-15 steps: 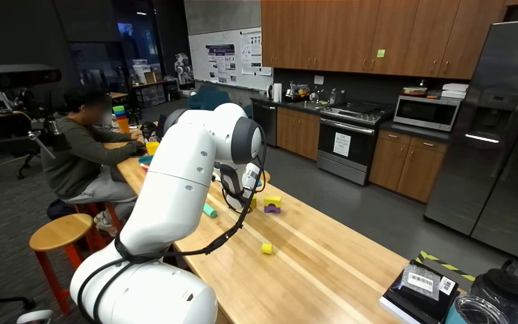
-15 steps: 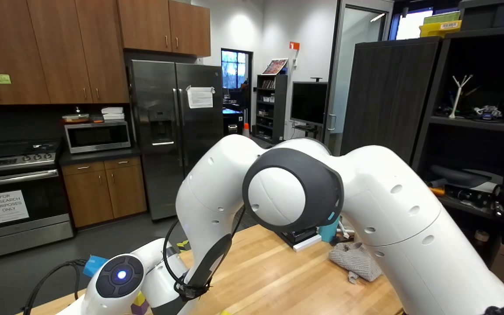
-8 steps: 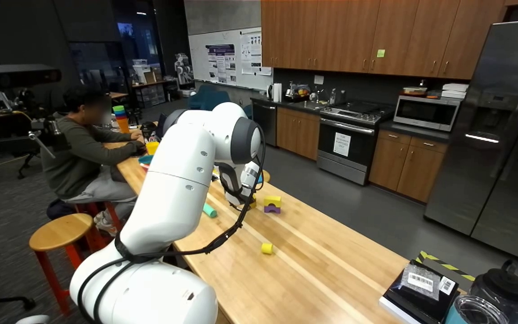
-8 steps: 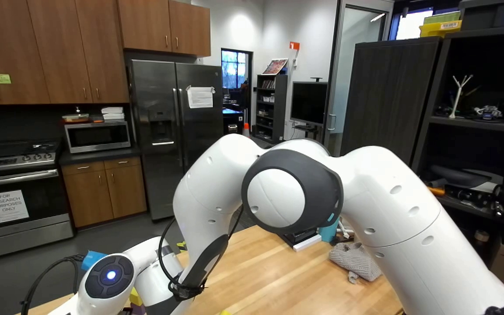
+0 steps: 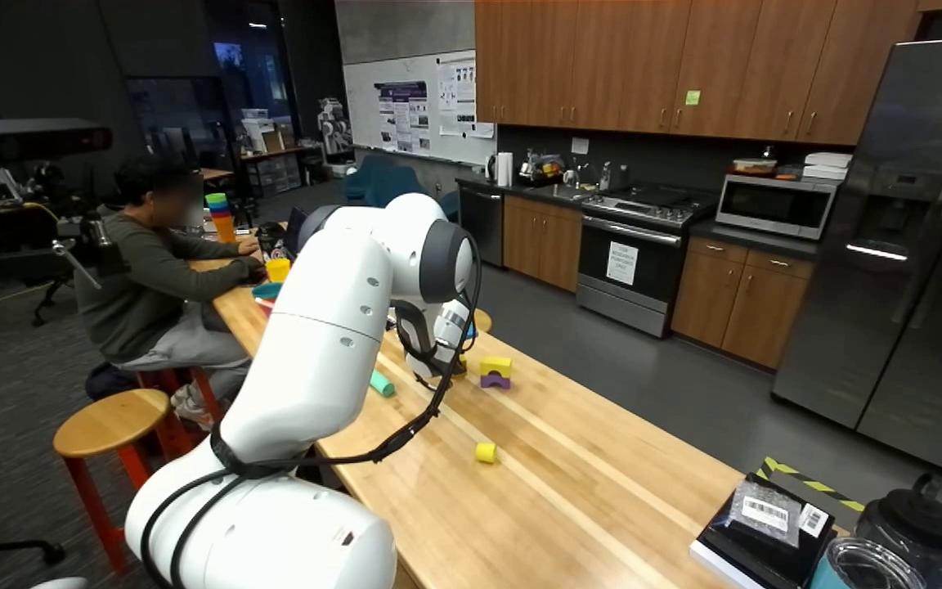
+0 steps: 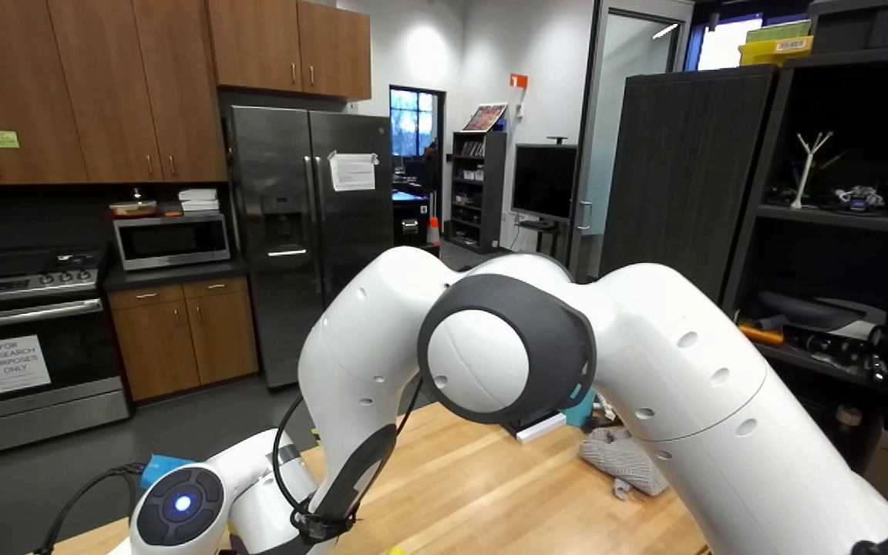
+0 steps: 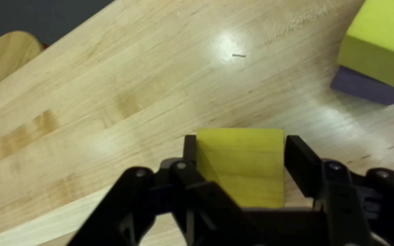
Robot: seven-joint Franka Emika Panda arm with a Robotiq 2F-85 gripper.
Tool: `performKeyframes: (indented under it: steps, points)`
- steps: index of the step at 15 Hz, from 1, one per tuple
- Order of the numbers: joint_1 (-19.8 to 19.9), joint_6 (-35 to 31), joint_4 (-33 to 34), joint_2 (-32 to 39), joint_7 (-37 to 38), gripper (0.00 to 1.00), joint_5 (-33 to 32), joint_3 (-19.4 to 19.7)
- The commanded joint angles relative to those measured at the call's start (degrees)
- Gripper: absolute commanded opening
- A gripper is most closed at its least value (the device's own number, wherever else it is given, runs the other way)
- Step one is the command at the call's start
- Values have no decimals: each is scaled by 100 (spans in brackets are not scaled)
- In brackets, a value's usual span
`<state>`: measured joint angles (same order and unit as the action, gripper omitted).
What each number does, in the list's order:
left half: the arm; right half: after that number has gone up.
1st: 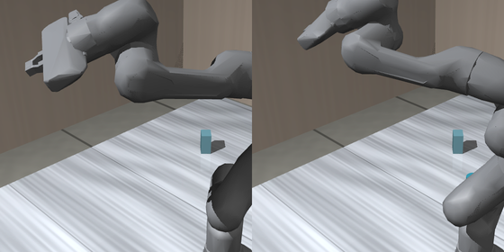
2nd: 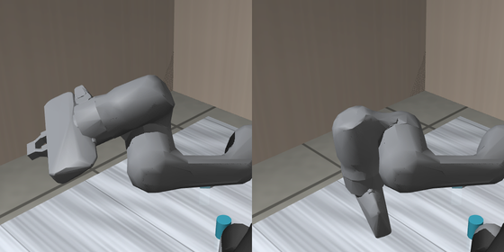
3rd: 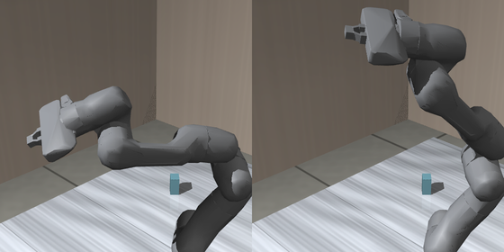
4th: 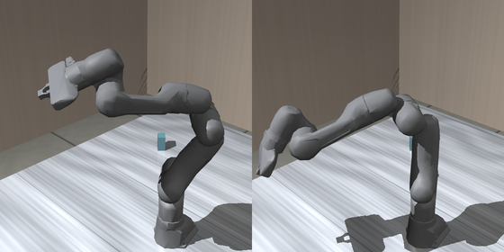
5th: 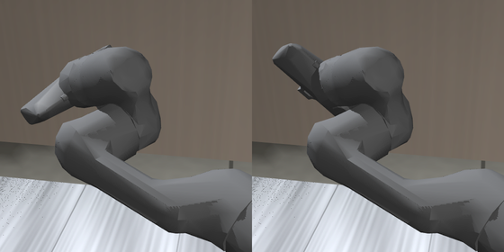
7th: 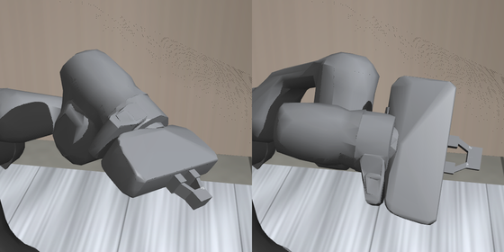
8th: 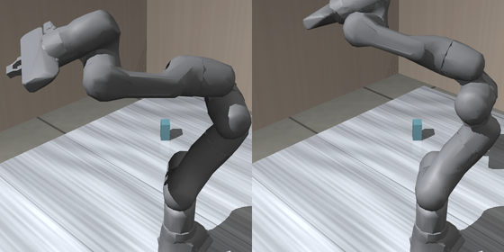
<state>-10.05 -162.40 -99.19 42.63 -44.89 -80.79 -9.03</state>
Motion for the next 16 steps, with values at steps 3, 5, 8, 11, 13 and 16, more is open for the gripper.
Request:
performKeyframes:
  steps: [3,5,8,11,13,16]
  points:
    - [-40,98,99,15,-143,39,50,57]
    - [-42,110,98,-23,-114,39,42,65]
    - [-61,112,121,-113,-29,39,-9,97]
    - [-80,113,130,-231,33,39,-54,119]
    - [-91,116,124,-312,87,39,-97,143]
    - [-74,126,61,-465,228,39,-237,159]
